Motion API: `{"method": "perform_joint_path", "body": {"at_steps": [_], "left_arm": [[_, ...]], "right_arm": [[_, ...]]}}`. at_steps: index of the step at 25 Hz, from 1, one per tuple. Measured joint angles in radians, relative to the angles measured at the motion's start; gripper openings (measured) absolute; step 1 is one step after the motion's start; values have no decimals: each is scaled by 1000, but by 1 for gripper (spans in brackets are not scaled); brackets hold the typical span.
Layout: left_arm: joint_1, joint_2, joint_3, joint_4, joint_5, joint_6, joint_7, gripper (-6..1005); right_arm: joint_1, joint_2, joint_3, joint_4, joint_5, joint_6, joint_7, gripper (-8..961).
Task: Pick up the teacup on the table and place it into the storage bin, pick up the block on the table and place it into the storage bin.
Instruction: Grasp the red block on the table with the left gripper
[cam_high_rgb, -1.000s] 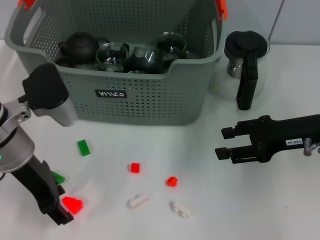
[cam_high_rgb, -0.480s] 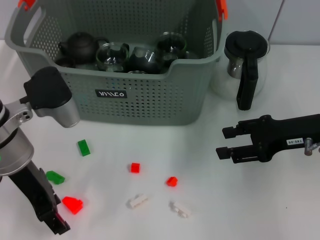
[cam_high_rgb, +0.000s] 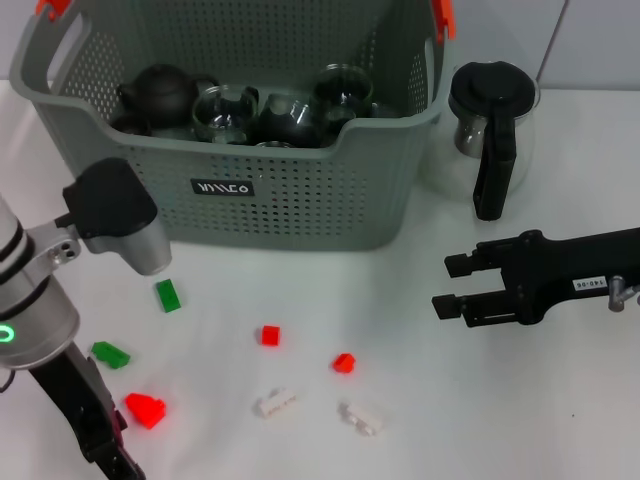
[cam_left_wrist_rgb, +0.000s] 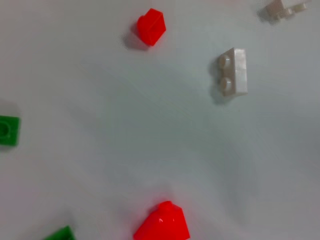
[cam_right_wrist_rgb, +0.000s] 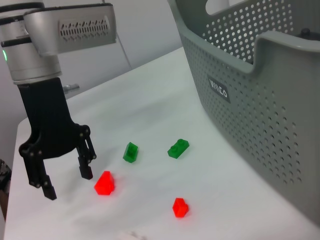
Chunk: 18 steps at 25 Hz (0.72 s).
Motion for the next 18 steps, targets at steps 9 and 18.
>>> {"method": "perform_joint_path", "body": {"at_steps": [9,18], "left_arm": [[-16,-1,34,-58,-2,-56,-3,706],[-58,-1,39,-91,-26,-98,-2,704]], "right_arm": [[-2,0,0,4,0,0,0,700],[-3,-2,0,4,0,2,0,700]]}}
